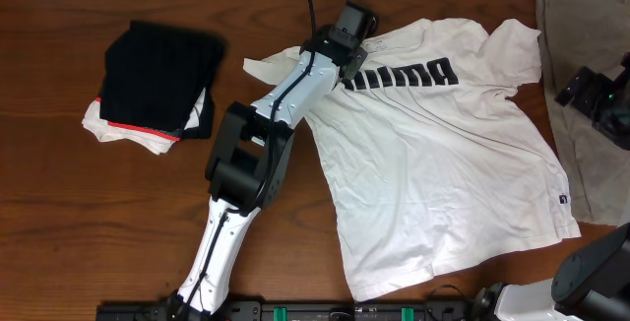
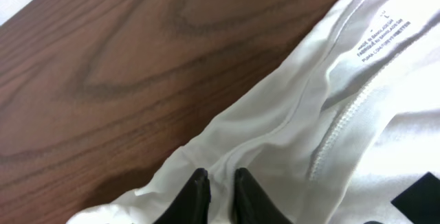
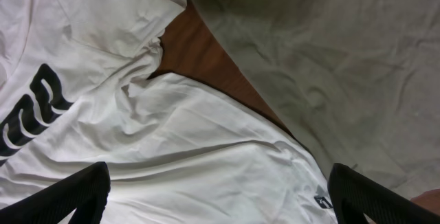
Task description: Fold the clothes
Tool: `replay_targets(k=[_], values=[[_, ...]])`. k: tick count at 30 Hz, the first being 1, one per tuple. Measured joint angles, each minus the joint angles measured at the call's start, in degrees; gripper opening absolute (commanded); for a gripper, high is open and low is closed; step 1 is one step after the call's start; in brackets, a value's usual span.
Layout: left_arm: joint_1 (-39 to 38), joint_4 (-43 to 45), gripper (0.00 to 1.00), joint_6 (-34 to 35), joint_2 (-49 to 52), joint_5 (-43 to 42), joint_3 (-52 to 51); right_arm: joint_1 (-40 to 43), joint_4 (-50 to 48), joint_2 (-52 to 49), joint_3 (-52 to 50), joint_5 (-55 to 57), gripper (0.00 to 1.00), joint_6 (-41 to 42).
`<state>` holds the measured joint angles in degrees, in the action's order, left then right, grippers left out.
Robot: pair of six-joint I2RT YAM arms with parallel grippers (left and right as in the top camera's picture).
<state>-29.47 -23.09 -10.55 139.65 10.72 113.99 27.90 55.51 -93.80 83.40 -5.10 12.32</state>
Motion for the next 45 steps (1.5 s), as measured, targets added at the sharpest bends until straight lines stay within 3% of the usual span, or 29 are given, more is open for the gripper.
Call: replay_targets(k=[7, 10, 22, 32, 37, 40, 43, 45], values=[[0.0, -1.42, 0.21, 0.24, 0.0, -0.48, 0.0, 0.0, -0.02, 0.0, 0.0, 0.0, 0.99, 0.0], [0.0, -1.51, 0.06, 0.74, 0.0, -0.85, 0.0, 0.0, 0.0, 0.0, 0.0, 0.0, 0.99, 0.0], [0.55, 0.52, 0.06, 0.83, 0.0, -1.33, 0.0, 0.0, -0.02, 0.0, 0.0, 0.0, 0.99, 0.02], [5.38, 5.49, 0.06, 5.05, 0.0, -1.51, 0.0, 0.0, 0.0, 0.0, 0.0, 0.0, 0.99, 0.02], [8.24, 8.68, 0.17, 7.02, 0.0, -3.15, 0.0, 0.0, -0.02, 0.0, 0.0, 0.0, 0.99, 0.0], [9.49, 10.1, 0.48, 7.91, 0.0, -5.09, 0.0, 0.0, -0.02, 0.0, 0.0, 0.0, 0.99, 0.0], [10.16, 10.88, 0.53, 8.07, 0.0, -6.29, 0.0, 0.0, -0.02, 0.0, 0.0, 0.0, 0.99, 0.0], [10.43, 10.8, 0.65, 7.93, 0.0, -6.67, 0.0, 0.0, 0.0, 0.0, 0.0, 0.0, 0.99, 0.0]])
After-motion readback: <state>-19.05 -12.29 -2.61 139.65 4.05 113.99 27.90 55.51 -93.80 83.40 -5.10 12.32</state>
